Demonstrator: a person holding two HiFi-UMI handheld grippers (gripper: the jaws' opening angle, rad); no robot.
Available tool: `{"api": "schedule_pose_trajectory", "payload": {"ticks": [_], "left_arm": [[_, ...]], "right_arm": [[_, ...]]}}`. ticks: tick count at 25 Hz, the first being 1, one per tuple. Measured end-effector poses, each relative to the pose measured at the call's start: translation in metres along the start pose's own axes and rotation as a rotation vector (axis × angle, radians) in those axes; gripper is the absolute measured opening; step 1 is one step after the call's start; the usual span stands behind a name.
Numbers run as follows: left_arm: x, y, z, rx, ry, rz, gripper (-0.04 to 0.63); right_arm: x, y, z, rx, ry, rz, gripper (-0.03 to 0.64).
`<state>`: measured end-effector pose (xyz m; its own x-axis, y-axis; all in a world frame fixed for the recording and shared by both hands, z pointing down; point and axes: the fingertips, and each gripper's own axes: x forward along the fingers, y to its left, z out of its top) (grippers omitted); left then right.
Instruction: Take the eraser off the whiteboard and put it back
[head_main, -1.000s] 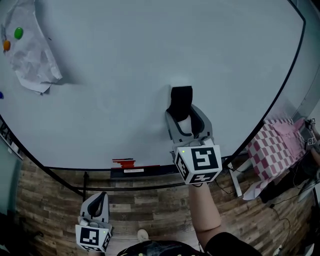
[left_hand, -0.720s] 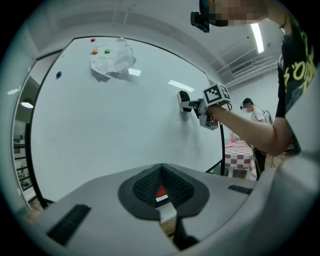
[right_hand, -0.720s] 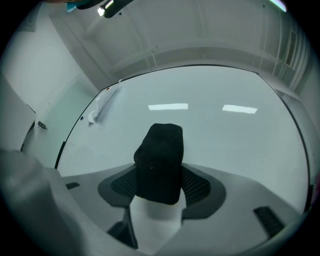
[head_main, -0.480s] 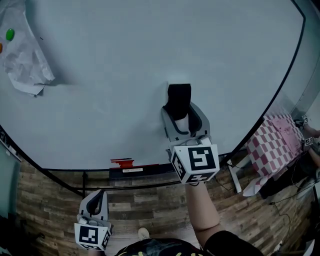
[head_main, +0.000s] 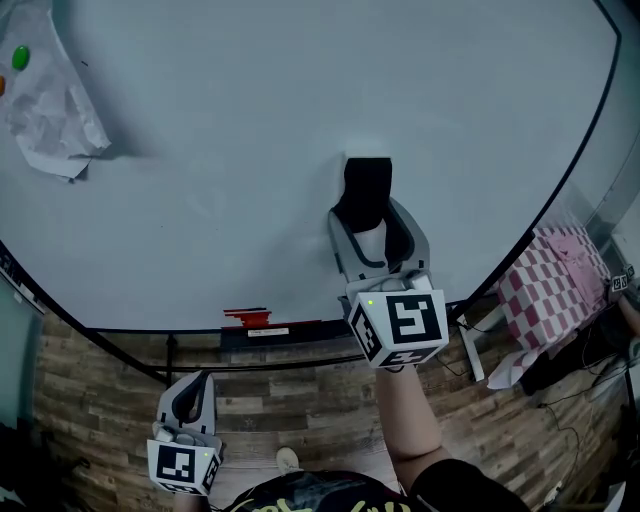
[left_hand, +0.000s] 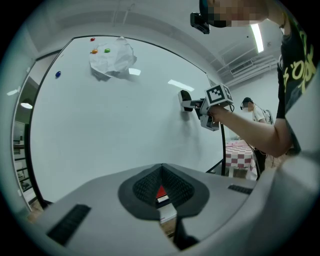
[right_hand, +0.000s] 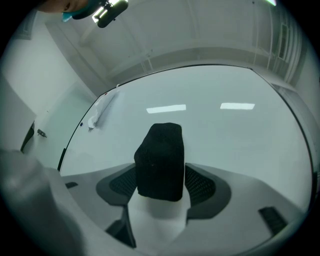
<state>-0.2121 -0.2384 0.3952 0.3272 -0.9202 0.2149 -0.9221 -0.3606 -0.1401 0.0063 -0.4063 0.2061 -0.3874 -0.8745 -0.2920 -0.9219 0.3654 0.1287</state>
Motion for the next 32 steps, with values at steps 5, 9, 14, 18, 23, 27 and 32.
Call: {"api": "schedule_pose_trajectory", "payload": {"ticks": [5, 9, 14, 18, 23, 27, 32], "left_arm": [[-0.002, -0.006, 0.000, 0.003, 0.007, -0.006, 0.006], [-0.003, -0.012, 0.001, 0.005, 0.011, -0.007, 0.006], [-0.004, -0.024, 0.001, 0.000, 0.002, -0.017, 0.006], [-0.005, -0.033, 0.002, 0.001, 0.002, -0.028, 0.006], [-0.006, -0.047, 0.001, 0.006, 0.007, -0.039, 0.006], [-0.008, -0.056, 0.002, 0.006, 0.000, -0.046, 0.006], [-0.010, -0.066, 0.007, 0.003, -0.020, -0.040, 0.006]], "right_arm": [[-0.010, 0.002, -0.004, 0.011, 0.008, 0.011, 0.278], [-0.021, 0.002, -0.006, 0.018, 0.016, 0.019, 0.278], [-0.038, 0.001, -0.007, 0.036, 0.017, 0.039, 0.278], [-0.053, 0.002, -0.004, 0.088, 0.006, 0.074, 0.278], [-0.075, 0.007, -0.002, 0.104, 0.006, 0.117, 0.276], [-0.092, 0.015, -0.001, 0.130, 0.003, 0.162, 0.276], [-0.116, 0.023, -0.004, 0.177, 0.012, 0.225, 0.275]]}}
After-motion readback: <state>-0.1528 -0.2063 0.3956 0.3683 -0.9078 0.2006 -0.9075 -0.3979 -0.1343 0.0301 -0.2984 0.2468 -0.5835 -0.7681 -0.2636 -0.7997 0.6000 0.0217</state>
